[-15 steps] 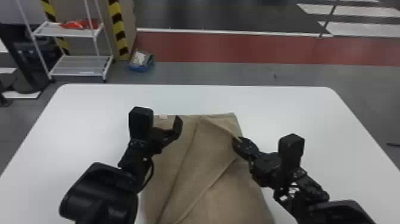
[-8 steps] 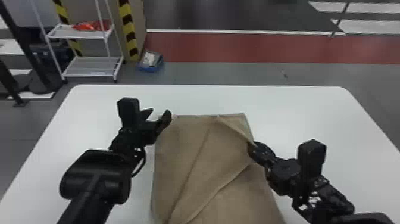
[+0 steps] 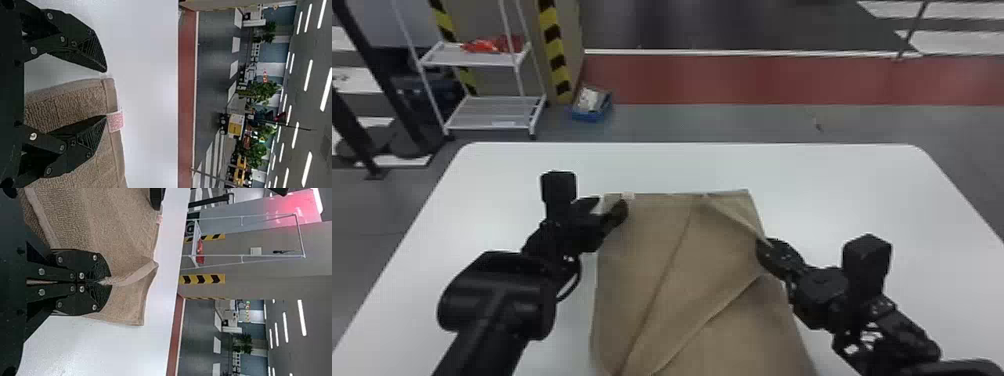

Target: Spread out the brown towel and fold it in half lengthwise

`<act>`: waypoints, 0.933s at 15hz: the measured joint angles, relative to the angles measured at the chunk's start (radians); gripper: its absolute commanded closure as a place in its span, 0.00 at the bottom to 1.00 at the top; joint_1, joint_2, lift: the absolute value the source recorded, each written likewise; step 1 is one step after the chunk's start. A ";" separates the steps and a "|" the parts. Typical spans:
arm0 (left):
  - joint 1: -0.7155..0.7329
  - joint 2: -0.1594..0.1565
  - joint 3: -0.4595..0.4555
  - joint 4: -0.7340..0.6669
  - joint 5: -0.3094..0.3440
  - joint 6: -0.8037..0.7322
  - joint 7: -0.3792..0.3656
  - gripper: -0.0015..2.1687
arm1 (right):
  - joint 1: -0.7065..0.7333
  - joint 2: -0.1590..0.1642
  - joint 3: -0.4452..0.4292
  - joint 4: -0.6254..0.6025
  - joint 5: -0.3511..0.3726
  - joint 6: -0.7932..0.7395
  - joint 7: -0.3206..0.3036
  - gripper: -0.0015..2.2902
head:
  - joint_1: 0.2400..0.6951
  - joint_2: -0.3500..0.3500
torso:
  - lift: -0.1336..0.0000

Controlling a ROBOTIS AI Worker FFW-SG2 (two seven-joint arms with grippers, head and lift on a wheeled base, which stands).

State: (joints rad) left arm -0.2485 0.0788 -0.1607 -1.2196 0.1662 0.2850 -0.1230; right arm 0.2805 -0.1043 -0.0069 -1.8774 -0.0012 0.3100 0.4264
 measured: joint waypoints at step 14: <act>-0.032 -0.003 0.000 0.059 -0.022 -0.037 0.009 0.48 | 0.001 0.000 0.004 0.010 0.001 -0.017 0.002 0.54 | 1.00 0.49 | 0.08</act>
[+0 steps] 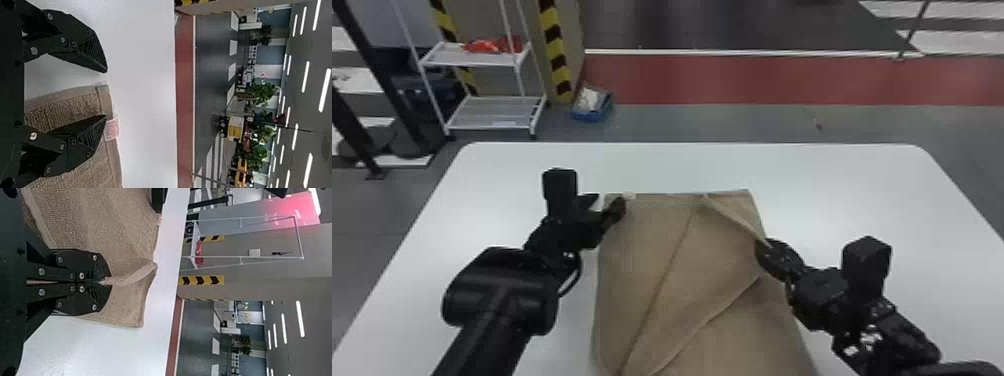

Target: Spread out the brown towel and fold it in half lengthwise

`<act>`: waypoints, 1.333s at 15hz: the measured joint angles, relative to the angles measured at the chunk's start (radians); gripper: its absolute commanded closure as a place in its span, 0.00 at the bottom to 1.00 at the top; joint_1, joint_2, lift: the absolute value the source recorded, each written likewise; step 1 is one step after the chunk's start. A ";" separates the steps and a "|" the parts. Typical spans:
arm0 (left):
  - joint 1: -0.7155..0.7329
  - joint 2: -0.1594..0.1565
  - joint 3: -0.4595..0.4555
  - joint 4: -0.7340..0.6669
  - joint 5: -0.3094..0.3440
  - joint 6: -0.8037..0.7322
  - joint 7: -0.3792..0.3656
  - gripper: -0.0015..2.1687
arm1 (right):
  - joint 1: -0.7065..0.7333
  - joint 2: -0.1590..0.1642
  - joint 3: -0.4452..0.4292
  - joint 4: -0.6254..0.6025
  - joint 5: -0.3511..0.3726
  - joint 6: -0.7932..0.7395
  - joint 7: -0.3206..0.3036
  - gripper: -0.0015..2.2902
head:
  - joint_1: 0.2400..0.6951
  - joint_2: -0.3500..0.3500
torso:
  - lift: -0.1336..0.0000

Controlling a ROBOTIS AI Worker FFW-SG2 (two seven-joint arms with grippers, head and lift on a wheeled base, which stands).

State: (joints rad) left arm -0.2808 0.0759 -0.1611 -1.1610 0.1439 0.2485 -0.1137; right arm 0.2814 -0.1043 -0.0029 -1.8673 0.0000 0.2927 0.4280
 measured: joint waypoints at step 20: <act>0.366 0.034 0.312 -0.869 0.057 0.396 0.111 0.57 | -0.085 -0.008 -0.222 -0.293 0.011 0.446 -0.006 0.54 | 1.00 0.52 | 0.08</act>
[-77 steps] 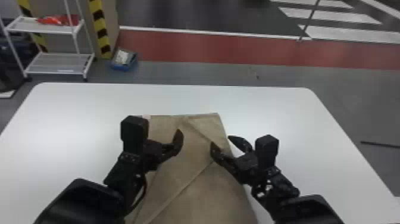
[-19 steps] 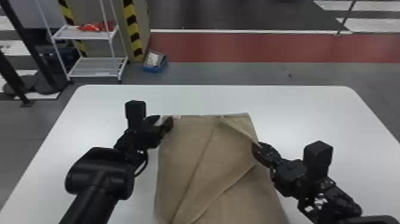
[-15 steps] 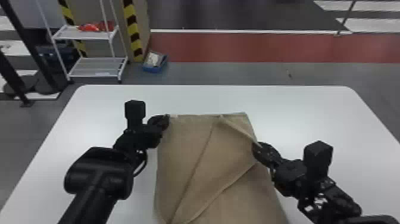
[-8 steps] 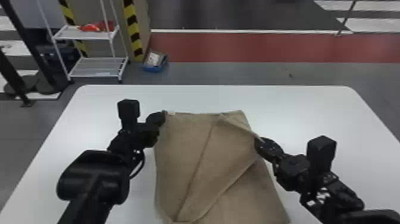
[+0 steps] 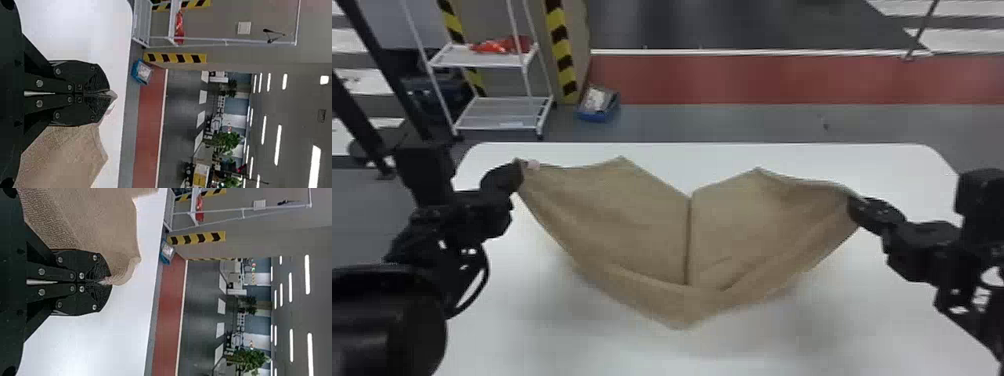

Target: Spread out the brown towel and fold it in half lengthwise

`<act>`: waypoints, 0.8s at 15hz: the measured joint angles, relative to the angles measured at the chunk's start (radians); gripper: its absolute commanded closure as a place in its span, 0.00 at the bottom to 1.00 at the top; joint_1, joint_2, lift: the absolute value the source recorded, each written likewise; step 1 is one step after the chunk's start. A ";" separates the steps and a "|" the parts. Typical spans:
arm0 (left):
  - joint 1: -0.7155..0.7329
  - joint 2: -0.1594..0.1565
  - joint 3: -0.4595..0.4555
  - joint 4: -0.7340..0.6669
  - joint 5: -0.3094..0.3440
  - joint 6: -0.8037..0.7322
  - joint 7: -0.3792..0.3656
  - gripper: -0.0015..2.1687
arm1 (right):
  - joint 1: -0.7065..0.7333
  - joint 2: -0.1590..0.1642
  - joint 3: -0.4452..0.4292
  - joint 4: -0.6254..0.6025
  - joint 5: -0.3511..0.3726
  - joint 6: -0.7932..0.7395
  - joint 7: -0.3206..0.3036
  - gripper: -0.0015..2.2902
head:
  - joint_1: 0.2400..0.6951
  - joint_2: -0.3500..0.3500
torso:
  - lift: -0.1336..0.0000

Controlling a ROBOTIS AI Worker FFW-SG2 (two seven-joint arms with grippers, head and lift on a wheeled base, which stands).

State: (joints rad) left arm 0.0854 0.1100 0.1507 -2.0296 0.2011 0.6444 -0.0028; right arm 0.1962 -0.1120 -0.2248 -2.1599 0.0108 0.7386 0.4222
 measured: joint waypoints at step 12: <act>0.152 -0.006 0.104 -0.569 0.037 0.405 0.317 0.57 | -0.162 0.000 -0.120 -0.175 -0.025 0.401 0.000 0.54 | 0.95 0.54 | 0.08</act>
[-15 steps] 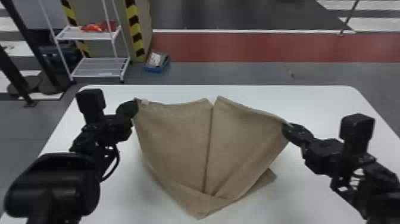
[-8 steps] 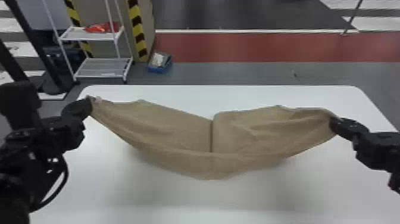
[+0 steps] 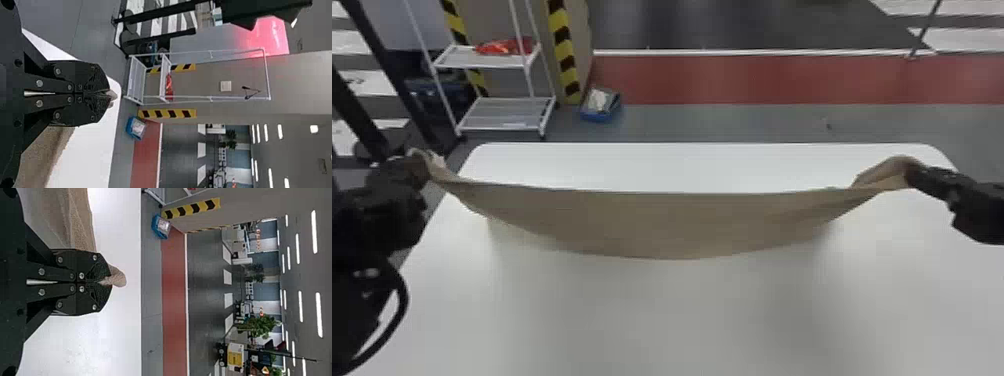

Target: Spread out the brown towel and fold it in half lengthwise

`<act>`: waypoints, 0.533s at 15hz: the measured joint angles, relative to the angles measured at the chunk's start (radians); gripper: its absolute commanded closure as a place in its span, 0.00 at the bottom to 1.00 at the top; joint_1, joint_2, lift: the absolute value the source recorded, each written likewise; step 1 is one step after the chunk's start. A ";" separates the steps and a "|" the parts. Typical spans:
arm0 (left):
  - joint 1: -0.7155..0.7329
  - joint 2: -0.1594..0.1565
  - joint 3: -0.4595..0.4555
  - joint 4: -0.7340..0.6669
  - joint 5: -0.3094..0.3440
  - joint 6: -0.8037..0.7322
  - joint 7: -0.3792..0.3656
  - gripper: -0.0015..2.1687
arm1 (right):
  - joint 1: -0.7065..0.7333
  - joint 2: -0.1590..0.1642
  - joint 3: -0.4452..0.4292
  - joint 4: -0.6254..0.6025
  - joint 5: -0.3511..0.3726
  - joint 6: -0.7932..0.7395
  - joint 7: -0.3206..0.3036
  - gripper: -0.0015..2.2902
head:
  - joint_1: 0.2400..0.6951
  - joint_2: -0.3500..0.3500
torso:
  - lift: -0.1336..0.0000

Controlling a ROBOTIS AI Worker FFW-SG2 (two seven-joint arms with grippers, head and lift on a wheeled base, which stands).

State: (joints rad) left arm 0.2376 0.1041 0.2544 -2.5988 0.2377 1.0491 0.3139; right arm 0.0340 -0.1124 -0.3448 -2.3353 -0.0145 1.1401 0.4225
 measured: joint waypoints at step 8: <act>-0.340 0.023 0.029 0.357 0.009 -0.150 0.032 0.57 | -0.379 0.008 0.173 0.390 0.157 0.054 -0.016 0.54 | 0.70 0.64 | 0.08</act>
State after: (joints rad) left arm -0.1021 0.1271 0.2837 -2.2422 0.2464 0.8988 0.3460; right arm -0.3450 -0.1048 -0.1716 -1.9452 0.1420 1.1938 0.4067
